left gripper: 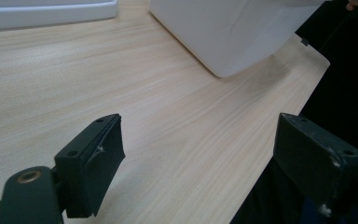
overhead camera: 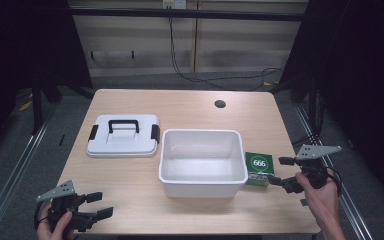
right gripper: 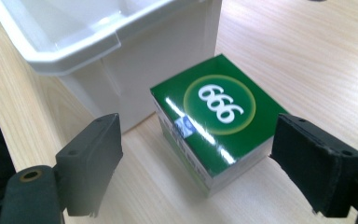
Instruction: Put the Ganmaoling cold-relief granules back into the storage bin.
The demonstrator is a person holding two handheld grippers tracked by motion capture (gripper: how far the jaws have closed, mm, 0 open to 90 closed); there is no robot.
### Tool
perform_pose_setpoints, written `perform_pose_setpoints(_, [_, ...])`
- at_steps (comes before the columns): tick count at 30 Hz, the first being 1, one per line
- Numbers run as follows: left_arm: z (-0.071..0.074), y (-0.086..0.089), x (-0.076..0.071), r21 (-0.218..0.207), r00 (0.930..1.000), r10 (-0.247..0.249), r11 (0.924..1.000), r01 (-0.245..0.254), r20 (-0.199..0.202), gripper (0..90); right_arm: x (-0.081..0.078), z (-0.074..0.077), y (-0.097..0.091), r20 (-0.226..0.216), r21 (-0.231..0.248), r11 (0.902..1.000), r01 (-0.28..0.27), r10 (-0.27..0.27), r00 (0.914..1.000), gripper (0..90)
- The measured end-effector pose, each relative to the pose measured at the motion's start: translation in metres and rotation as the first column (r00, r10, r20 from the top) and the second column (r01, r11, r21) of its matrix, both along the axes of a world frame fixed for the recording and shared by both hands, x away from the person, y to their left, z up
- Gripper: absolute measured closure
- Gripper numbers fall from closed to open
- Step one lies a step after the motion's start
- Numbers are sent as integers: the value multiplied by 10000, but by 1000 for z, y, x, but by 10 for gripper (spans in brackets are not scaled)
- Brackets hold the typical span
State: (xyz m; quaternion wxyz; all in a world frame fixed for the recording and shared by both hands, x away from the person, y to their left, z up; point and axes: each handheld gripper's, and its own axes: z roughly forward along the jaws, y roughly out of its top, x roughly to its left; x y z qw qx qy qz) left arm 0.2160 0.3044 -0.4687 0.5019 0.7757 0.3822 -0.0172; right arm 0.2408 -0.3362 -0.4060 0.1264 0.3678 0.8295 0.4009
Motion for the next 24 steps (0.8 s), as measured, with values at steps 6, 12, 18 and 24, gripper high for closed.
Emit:
perform_pose_setpoints(6, [0,0,0,-17,10000,-22,10000,22,-25,160,7,7,8,-269,-215,9974,-689,683,9973,175])
perform_pose_setpoints(12, [0,0,0,-32,10000,-8,10000,8,-9,160,16,9,13,-553,-427,9909,-1278,1254,9906,182])
perform_pose_setpoints(18, [0,0,0,-50,10000,-12,10000,12,-15,160,27,16,16,-846,-804,9852,-1516,1448,9858,166])
perform_pose_setpoints(24, [0,0,0,-23,10000,-38,10000,38,5,160,36,21,19,-1306,-1000,9743,-2018,1882,9734,139])
